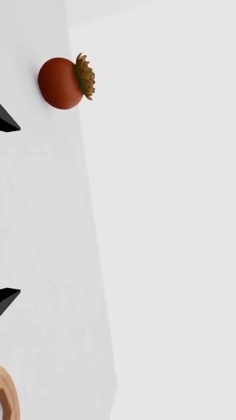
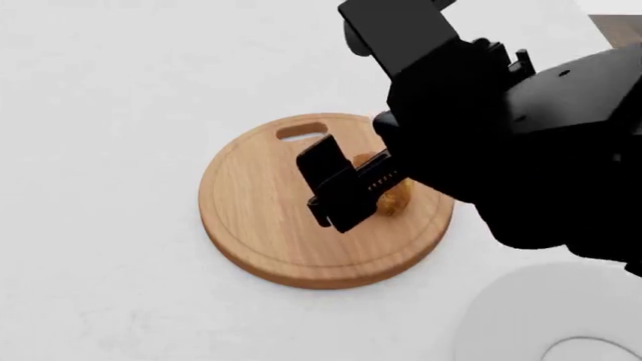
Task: Place all breads on the cutting board.
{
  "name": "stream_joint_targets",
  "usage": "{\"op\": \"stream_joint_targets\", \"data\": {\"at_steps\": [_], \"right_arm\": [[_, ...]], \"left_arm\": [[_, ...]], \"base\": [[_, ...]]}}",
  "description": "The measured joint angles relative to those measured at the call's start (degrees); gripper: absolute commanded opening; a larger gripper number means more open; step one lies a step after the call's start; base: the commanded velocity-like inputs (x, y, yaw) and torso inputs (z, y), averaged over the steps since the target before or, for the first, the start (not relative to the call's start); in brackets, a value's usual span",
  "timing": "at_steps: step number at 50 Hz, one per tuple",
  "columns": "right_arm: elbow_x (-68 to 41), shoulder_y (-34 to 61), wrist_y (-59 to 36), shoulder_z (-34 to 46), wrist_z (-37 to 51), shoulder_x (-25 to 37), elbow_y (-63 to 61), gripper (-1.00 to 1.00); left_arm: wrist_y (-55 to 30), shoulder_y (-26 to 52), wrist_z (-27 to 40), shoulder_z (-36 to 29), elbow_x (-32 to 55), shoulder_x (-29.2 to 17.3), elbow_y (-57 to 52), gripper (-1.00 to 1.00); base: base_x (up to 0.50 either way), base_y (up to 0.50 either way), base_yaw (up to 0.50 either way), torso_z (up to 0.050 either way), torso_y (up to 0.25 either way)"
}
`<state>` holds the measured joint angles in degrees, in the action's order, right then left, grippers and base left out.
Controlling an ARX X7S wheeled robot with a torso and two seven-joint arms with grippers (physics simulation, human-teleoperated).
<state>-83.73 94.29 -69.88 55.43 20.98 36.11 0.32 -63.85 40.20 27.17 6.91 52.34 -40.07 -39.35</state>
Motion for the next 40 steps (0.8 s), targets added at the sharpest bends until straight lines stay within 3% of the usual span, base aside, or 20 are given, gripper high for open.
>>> {"op": "stream_joint_targets", "data": {"at_steps": [24,40], "right_arm": [[-36.5,-2.7,12.3,-14.0,38.9,21.4,-38.5,1.00],[-43.2,-10.0,26.0,-22.4,43.7,37.1,-50.6,1.00]], "left_arm": [[1.1,0.0,-1.5,-1.7,-0.5,-1.4,0.0,1.00],[-3.9,3.1,-1.8,-6.9,-0.6,-5.1,-0.5,1.00]], "base": [[0.00,0.00,0.00,0.000,0.000],[0.00,0.00,0.00,0.000,0.000]]}}
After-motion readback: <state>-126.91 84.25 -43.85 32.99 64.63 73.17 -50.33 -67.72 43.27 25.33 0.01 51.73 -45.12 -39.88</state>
